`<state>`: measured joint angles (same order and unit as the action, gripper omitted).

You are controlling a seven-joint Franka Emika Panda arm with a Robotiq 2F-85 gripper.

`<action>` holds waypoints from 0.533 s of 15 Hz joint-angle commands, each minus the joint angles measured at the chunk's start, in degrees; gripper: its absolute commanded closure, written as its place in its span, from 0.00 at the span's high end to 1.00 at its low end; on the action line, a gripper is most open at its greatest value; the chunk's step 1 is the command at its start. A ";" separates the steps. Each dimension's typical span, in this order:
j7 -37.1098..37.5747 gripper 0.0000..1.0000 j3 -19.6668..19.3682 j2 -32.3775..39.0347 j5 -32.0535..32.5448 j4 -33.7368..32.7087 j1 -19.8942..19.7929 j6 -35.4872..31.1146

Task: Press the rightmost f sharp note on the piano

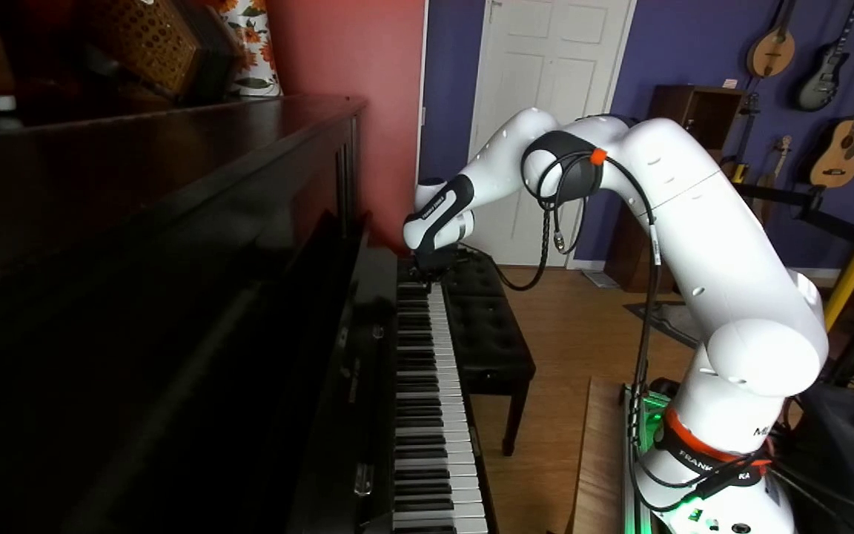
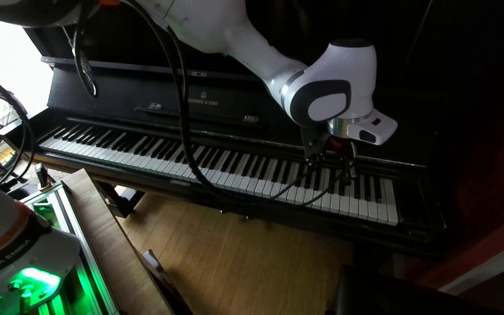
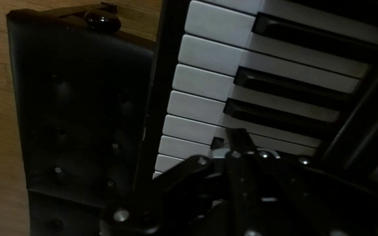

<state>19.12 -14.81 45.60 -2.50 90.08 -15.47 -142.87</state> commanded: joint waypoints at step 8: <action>-0.93 0.00 -0.19 6.14 -1.16 -4.51 -0.90 -6.33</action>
<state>19.12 -14.98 49.62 -2.50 87.56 -15.85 -148.11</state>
